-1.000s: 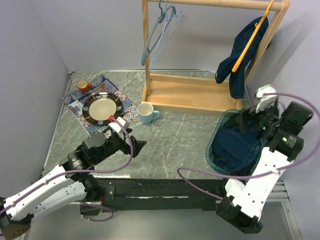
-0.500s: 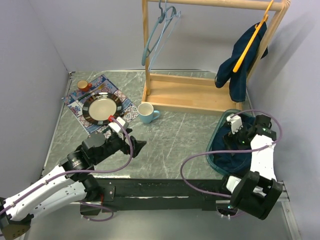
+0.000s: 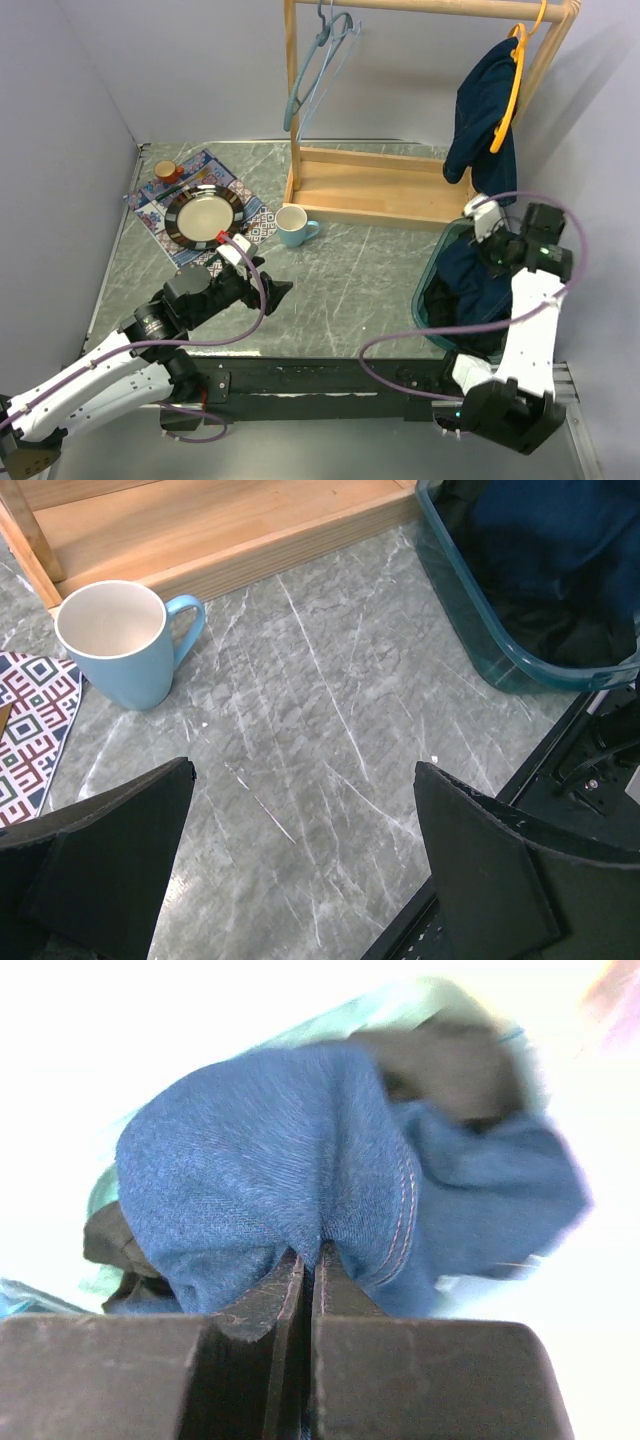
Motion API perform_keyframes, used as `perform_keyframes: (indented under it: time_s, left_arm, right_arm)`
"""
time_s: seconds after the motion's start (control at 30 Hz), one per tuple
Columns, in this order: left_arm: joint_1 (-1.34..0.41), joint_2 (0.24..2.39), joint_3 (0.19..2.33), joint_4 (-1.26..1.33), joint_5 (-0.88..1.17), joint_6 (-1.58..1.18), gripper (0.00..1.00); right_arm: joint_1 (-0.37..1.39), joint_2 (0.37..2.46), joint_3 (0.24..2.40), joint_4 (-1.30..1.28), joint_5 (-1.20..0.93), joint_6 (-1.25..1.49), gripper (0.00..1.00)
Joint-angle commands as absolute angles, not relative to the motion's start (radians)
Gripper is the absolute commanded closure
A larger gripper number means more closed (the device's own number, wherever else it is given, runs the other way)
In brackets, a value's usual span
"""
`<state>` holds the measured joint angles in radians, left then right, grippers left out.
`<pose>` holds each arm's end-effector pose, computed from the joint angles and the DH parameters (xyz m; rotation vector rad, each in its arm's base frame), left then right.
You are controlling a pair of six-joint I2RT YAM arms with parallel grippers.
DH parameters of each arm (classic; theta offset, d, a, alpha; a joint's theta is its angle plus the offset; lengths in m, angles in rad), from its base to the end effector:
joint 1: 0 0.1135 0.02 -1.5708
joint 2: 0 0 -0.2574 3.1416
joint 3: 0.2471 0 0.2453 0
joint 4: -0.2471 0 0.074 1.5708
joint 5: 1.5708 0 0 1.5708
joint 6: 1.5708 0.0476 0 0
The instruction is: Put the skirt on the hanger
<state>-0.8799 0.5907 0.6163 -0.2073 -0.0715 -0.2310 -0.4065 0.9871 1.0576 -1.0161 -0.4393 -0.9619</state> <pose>0.1058 -0.1226 0.3010 0.5263 1.7341 -0.7407 0.1731 -0.0525 0.3100 -0.8210 2.2511 -0.0747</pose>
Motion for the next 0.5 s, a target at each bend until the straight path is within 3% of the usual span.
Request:
perform_keyframes:
  time_s: [0.0, 0.23, 0.47]
  left_arm:
    - [-0.876, 0.572, 0.637, -0.189, -0.054, -0.241, 0.03]
    - [-0.876, 0.502, 0.611, -0.143, -0.008, -0.221, 0.03]
    - [-0.874, 0.437, 0.58, -0.083, 0.095, -0.18, 0.03]
  right_arm:
    - [-0.403, 0.919, 1.342, -1.158, -0.602, -0.956, 1.0]
    - [-0.271, 1.009, 1.701, -1.388, -0.868, -0.899, 1.0]
    - [-0.037, 1.034, 1.781, -1.272, -0.951, -0.706, 1.0]
